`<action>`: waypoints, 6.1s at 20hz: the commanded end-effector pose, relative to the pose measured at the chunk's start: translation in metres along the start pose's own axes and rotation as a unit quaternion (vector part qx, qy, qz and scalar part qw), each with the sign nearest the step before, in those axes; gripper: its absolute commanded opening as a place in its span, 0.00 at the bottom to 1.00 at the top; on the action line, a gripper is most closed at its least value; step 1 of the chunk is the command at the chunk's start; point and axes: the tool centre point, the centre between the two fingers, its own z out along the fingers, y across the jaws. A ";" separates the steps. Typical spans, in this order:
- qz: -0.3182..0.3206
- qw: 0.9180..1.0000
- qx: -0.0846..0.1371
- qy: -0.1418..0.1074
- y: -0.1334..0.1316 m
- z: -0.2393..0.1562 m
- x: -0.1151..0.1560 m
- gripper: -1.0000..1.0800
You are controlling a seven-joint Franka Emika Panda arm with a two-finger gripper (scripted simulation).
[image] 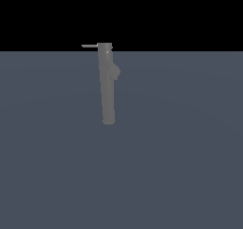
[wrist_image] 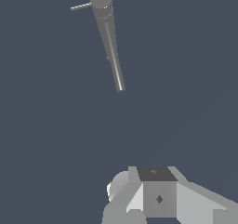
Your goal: Turn on the faucet by rotating a designated handle.
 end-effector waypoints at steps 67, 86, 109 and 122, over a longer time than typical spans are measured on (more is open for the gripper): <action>-0.108 0.994 -0.017 -0.018 -0.113 0.196 0.303 0.00; -0.110 0.994 -0.017 -0.019 -0.117 0.206 0.287 0.00; -0.110 0.994 -0.017 -0.017 -0.093 0.204 0.235 0.00; -0.111 0.994 -0.017 -0.018 -0.045 0.202 0.225 0.00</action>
